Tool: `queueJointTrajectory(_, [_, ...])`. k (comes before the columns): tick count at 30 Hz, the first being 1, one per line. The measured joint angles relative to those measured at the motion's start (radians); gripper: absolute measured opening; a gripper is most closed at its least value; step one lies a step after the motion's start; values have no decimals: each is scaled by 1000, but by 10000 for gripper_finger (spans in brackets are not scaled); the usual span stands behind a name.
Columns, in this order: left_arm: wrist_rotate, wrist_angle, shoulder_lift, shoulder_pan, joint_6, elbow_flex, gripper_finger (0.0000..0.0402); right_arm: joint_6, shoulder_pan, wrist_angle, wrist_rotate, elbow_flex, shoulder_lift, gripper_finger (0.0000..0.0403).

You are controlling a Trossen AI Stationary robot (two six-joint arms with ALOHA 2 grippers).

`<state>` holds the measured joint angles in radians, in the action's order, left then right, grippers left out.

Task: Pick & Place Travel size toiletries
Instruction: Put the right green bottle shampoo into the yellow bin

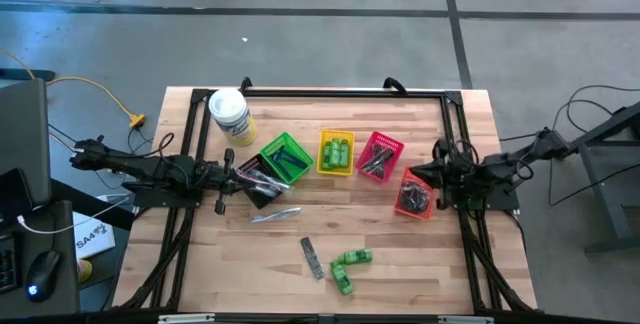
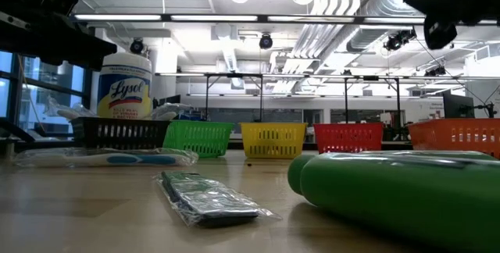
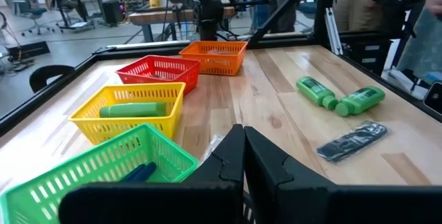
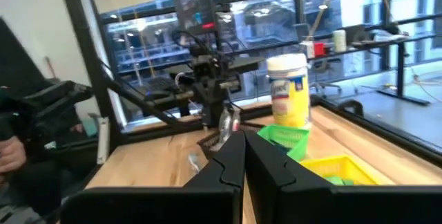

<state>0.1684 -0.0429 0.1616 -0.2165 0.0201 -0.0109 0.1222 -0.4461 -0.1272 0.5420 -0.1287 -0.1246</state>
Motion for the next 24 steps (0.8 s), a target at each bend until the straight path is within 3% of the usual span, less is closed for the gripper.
queueJointTrajectory(24, [0, 0, 0, 0, -3, 0, 0, 45, 0, -42, 14, 120, -1, 2])
